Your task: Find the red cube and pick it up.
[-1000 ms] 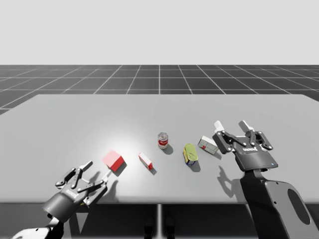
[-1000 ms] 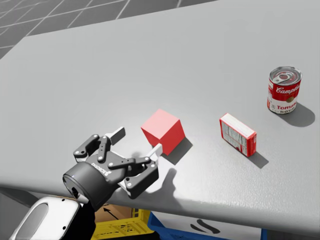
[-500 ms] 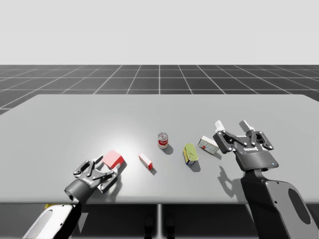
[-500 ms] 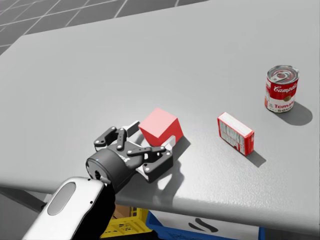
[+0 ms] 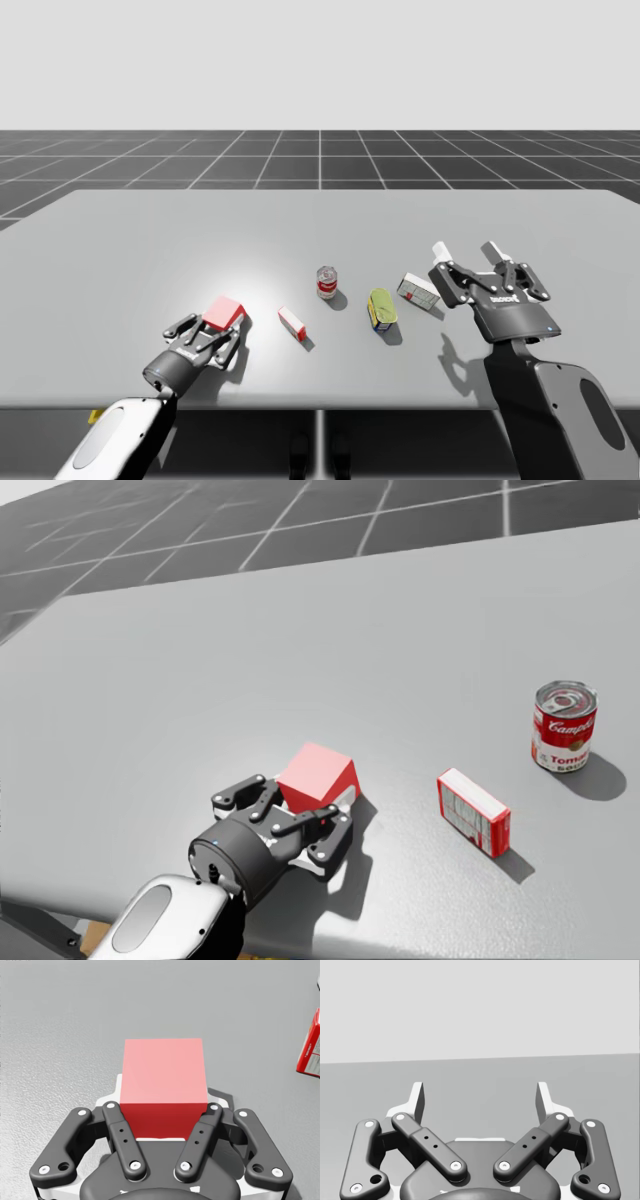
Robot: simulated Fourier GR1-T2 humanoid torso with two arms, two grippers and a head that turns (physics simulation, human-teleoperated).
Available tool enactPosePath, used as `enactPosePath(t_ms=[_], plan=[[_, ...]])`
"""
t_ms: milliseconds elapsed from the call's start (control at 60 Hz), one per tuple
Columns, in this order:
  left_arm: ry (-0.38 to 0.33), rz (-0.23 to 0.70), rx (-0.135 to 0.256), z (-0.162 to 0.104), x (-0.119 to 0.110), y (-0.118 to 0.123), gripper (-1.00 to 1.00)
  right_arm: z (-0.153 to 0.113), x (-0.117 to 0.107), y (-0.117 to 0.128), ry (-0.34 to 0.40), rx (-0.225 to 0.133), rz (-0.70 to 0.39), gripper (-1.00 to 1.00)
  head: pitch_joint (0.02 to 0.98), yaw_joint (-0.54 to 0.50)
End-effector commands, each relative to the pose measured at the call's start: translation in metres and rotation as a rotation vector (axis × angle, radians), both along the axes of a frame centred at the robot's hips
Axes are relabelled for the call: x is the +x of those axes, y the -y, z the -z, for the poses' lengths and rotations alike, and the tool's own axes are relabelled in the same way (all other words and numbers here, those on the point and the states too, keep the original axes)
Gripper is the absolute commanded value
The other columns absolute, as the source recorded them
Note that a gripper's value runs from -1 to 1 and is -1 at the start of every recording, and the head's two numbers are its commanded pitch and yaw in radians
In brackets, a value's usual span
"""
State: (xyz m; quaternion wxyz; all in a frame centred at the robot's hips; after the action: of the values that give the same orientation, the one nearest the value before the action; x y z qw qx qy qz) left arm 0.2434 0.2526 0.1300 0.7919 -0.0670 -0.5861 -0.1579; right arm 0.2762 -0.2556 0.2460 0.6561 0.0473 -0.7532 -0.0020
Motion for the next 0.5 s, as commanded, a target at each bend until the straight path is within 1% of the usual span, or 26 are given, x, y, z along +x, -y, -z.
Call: enactPosePath(t_ms=[17, 50, 100, 117, 133, 200, 267, 317, 450, 500], plan=[[-0.047, 0.107, 0.026, 0.011, -0.008, 0.004, 1.00, 0.000, 0.000, 0.001, 0.000, 0.000, 0.003, -1.00, 0.689, 0.39], [-0.046, 0.111, 0.027, 0.011, -0.009, 0.005, 1.00, 0.000, 0.001, 0.001, 0.000, 0.001, 0.005, -1.00, 0.645, 0.39], [-0.046, 0.112, 0.027, 0.011, -0.009, 0.005, 1.00, 0.000, 0.001, 0.002, 0.000, 0.001, 0.006, -1.00, 0.613, 0.40], [-0.044, 0.114, 0.029, 0.011, -0.009, 0.005, 1.00, 0.000, 0.001, 0.002, -0.001, 0.001, 0.006, -1.00, 0.584, 0.40], [-0.044, 0.114, 0.029, 0.011, -0.009, 0.005, 1.00, 0.000, 0.001, 0.002, -0.001, 0.001, 0.006, -1.00, 0.584, 0.40], [-0.042, 0.115, 0.031, 0.011, -0.009, 0.006, 1.00, -0.001, 0.001, 0.002, -0.002, 0.003, 0.007, -1.00, 0.527, 0.40], [-0.038, 0.117, 0.035, 0.011, -0.010, 0.006, 1.00, 0.000, 0.001, 0.003, -0.002, 0.003, 0.008, -1.00, 0.491, 0.40], [-0.034, 0.117, 0.048, 0.010, -0.010, 0.007, 1.00, 0.000, 0.001, 0.004, -0.002, 0.003, 0.009, -1.00, 0.474, 0.40], [-0.026, 0.122, 0.059, 0.006, -0.011, 0.008, 1.00, 0.000, 0.002, 0.005, -0.001, -0.001, 0.011, -1.00, 0.455, 0.40], [-0.015, 0.124, 0.069, -0.001, -0.011, 0.009, 1.00, 0.000, 0.003, 0.005, -0.002, -0.001, 0.011, -1.00, 0.454, 0.40]])
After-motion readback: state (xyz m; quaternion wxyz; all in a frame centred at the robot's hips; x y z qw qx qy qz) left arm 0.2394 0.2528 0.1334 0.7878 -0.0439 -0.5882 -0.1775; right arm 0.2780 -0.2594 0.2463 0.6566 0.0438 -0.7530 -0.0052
